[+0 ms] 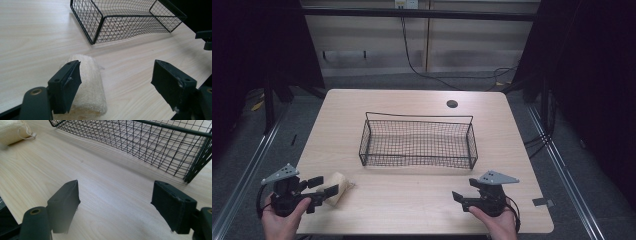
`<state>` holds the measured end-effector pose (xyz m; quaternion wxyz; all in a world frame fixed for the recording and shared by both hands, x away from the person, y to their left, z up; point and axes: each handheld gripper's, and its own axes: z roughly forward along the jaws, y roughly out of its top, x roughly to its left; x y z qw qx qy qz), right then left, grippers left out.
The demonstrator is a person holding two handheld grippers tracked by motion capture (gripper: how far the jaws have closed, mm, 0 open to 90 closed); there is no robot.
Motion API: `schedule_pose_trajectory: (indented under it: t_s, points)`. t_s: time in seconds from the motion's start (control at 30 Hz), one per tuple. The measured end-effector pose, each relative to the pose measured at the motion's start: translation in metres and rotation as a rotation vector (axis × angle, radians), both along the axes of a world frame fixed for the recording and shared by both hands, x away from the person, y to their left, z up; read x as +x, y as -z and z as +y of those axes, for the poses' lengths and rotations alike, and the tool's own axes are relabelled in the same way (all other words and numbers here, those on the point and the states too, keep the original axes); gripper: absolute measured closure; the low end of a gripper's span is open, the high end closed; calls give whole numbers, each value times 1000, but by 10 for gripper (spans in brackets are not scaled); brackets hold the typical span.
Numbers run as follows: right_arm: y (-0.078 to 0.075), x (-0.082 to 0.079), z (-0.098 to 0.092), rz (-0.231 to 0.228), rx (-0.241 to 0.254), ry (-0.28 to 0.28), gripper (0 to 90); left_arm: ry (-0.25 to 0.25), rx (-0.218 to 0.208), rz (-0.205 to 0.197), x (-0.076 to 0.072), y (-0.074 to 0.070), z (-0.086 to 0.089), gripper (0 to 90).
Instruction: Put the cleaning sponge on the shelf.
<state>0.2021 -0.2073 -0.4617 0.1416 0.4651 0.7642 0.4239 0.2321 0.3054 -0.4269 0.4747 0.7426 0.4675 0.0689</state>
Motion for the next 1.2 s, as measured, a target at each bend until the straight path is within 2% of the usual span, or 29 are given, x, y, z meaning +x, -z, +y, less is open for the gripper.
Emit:
schedule_pose_trajectory:
  t_s: [0.13, 0.43, 0.47, 0.53, 0.63, 0.7, 0.8, 0.83, 0.87, 0.9, 0.93, 1.07, 1.1, 1.13, 1.17, 1.2]
  points:
    - [-1, -2, -1, 4, 5, 3, 216, 10, 2, -16, -1, -2, -1, 222]
    - [-3, -4, -2, 12, 20, 0, 208, 46, 9, -17, 0, -4, -6, 169]
    - [-3, -4, -2, 10, 24, -4, 208, 49, 25, -16, 0, -5, -7, 171]
    - [-4, -5, -2, 9, 24, -10, 208, 45, 28, -15, 0, -6, -8, 181]
    - [-6, -6, -1, 1, 20, -23, 208, 65, 6, -7, 1, -11, -6, 273]
    - [-6, -7, -1, 4, 17, -31, 213, 47, -5, 4, 1, -13, -3, 311]
    - [-5, -6, 0, 20, 15, -38, 213, 39, 13, 58, 2, -17, 0, 336]
    - [-5, -6, 0, 20, 15, -38, 213, 39, 13, 58, 2, -17, 0, 334]
    - [-4, -6, 0, 23, 13, -40, 212, 41, 25, 78, 4, -17, 0, 334]
    - [-4, -5, 1, 31, 12, -44, 214, 53, 75, 102, 7, -19, 0, 338]
    - [-3, -5, 1, 33, 10, -44, 214, 52, 95, 113, 8, -20, 0, 337]
    - [-2, -5, 3, 48, 12, -59, 215, 68, 163, 163, 15, -25, -3, 317]
    - [-2, -5, 4, 51, 15, -63, 213, 68, 163, 163, 15, -25, -3, 304]
    - [-2, -4, 4, 51, 14, -69, 210, 82, 200, 191, 20, -26, -6, 295]
    - [-2, -4, 5, 55, 14, -71, 205, 82, 200, 191, 20, -26, -6, 283]
    - [-1, -4, 5, 57, 13, -71, 198, 105, 235, 245, 24, -27, -9, 248]
